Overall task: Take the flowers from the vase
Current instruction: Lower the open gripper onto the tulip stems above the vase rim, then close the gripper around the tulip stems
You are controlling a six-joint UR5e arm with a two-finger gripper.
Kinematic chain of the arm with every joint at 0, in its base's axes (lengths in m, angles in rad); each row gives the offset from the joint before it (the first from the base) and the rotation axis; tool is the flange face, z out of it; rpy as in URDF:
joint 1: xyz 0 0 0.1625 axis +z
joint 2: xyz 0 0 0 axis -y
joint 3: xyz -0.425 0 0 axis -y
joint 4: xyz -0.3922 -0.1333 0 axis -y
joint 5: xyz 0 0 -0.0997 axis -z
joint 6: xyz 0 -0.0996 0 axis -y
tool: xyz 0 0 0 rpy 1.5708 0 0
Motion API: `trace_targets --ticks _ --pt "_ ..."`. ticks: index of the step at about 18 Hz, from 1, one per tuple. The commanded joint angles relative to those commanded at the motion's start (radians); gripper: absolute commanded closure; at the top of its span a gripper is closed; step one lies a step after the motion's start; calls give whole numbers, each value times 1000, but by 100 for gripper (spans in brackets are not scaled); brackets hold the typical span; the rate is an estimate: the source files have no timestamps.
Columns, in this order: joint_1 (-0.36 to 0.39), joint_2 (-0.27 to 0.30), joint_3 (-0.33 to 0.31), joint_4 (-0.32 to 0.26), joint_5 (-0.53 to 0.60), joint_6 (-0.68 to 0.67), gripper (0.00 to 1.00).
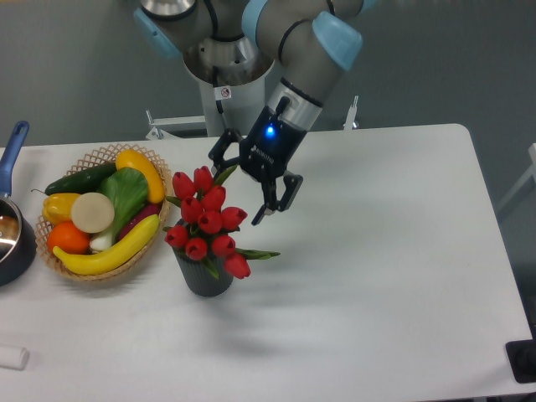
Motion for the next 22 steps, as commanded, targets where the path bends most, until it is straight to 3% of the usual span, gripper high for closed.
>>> trace_targets --ticks 6,22 --pt "-29 -3 0 2 2 6 0" --pt "-84 -101 46 34 -5 5 0"
